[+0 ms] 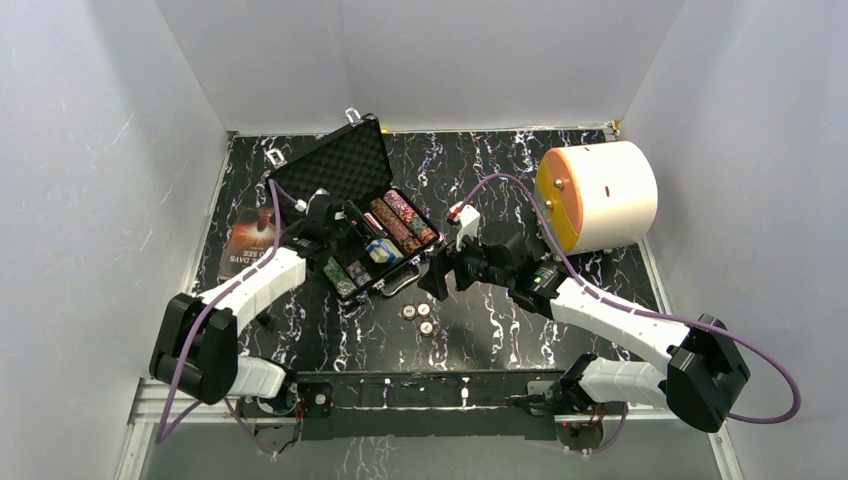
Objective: Pack up texas hold em set
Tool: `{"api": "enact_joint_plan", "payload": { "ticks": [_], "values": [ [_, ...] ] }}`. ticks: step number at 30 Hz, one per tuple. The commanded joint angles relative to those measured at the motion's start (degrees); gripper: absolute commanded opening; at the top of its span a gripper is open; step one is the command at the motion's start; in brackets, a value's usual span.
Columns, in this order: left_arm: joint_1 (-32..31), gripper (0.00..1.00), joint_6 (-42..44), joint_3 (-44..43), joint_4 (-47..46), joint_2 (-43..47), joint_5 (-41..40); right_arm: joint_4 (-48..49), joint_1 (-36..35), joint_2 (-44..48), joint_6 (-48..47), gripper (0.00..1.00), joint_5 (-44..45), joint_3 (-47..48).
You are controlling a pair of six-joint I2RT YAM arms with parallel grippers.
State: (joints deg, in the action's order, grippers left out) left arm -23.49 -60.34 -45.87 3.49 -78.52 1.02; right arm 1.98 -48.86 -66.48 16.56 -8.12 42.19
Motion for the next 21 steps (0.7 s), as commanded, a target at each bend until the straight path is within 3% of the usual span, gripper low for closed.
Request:
{"api": "enact_joint_plan", "payload": {
  "ticks": [1,6,15,21],
  "values": [
    [-0.1,0.66,4.0,-4.0,5.0,3.9,-2.2,3.5,0.0,1.0,0.3,0.98,-0.8,0.9],
    [-0.1,0.72,5.8,-4.4,10.9,6.4,-5.6,3.8,0.0,1.0,0.5,0.98,-0.8,0.8],
    [-0.1,0.76,7.5,-4.8,10.3,2.6,0.8,3.5,0.0,0.6,1.1,0.98,0.4,0.6],
    [-0.1,0.53,8.2,-5.6,9.0,-1.5,2.2,-0.5,0.0,-0.4,2.0,0.98,3.6,1.9]
  ]
}}
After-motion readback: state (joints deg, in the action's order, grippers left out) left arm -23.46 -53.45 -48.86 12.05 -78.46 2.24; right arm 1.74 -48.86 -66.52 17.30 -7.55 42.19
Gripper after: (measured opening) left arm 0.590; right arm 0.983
